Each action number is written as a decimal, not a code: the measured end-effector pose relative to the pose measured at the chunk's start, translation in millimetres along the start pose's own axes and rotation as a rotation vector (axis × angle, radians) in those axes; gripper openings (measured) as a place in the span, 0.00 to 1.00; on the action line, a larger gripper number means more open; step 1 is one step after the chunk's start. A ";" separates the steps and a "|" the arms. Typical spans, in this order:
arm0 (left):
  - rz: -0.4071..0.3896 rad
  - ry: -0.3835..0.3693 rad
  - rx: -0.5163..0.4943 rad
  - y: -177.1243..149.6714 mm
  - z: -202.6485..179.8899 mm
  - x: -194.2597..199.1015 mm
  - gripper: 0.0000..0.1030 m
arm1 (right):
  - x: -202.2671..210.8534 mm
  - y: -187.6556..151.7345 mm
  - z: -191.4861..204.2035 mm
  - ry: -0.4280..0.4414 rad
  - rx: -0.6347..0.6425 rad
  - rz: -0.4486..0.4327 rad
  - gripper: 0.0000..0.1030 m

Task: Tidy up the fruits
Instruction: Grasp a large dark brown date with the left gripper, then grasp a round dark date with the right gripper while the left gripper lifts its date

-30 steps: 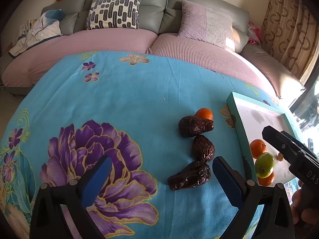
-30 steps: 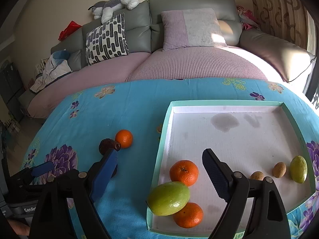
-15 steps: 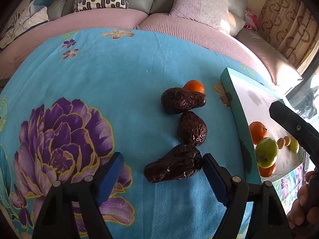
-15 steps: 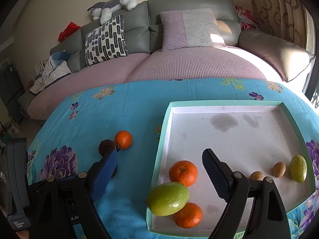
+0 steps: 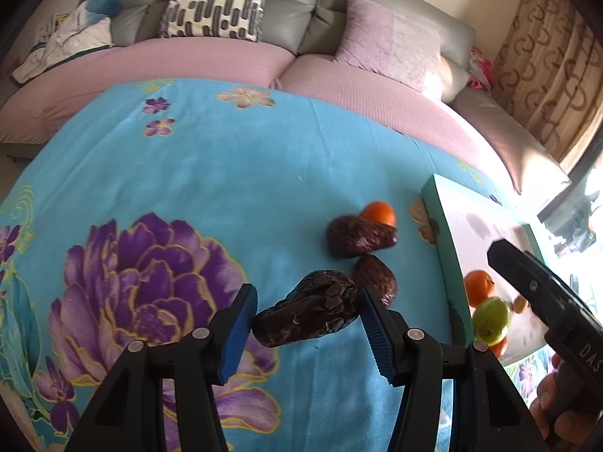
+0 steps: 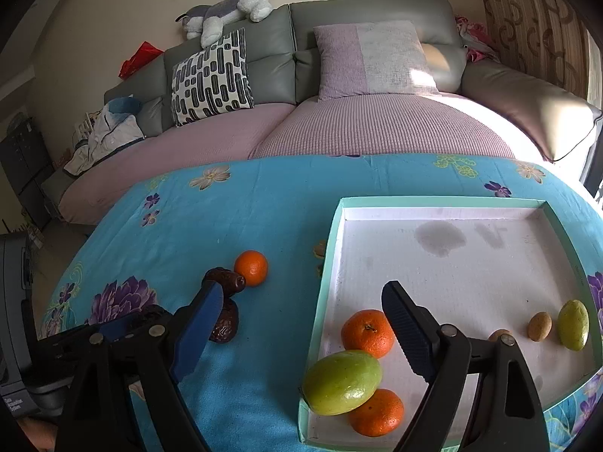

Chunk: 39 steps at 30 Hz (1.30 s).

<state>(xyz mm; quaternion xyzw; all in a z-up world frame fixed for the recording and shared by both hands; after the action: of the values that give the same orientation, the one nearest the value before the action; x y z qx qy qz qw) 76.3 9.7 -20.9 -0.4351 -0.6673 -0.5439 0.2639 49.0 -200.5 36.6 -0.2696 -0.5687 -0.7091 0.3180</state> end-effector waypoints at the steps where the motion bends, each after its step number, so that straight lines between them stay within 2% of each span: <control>1: -0.016 0.015 0.025 2.1 7.5 3.5 0.57 | -1.2 -0.1 2.9 0.005 0.007 0.002 0.81; 3: -0.044 0.044 0.071 5.2 21.8 9.8 0.57 | -4.2 -0.8 10.3 0.018 0.024 0.009 0.74; 10: -0.096 0.079 0.171 9.4 58.7 23.8 0.57 | -24.5 -7.3 38.1 0.063 0.075 0.061 0.68; 15: -0.095 0.069 0.178 11.3 61.4 25.2 0.57 | -46.0 -15.7 57.2 0.076 0.111 0.120 0.67; 20: -0.096 0.061 0.186 11.4 63.1 26.3 0.57 | -61.0 -23.4 72.2 0.066 0.158 0.163 0.62; 24: -0.096 0.060 0.194 12.5 65.7 25.9 0.57 | -66.6 -26.4 78.9 0.054 0.191 0.174 0.58; 26: -0.097 0.059 0.195 12.4 65.8 26.3 0.57 | -69.2 -27.5 79.8 0.052 0.196 0.183 0.50; 28: -0.097 0.058 0.194 12.4 66.1 26.2 0.57 | -72.8 -28.7 80.5 0.043 0.198 0.194 0.49; 34: -0.099 0.059 0.194 12.4 66.0 26.4 0.57 | -75.6 -29.7 79.8 0.029 0.203 0.205 0.37; 39: -0.102 0.062 0.193 13.1 65.5 27.3 0.57 | -70.8 -28.6 79.3 0.036 0.209 0.190 0.36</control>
<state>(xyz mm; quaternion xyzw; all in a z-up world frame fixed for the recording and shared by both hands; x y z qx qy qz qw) 82.5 80.7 -9.5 -0.3562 -0.7293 -0.5029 0.2972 75.1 -108.5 -17.8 -0.2749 -0.6056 -0.6174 0.4202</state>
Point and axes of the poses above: each gripper's, at about its wrist camera, not at the fingertips, and x roughly against the way its jaws point, z to its left, y to its top, the point moved 1 cm from there along -x, roughly the way its jaws point, and after that the axes turned 5 degrees about z, right-handed, at the moved point
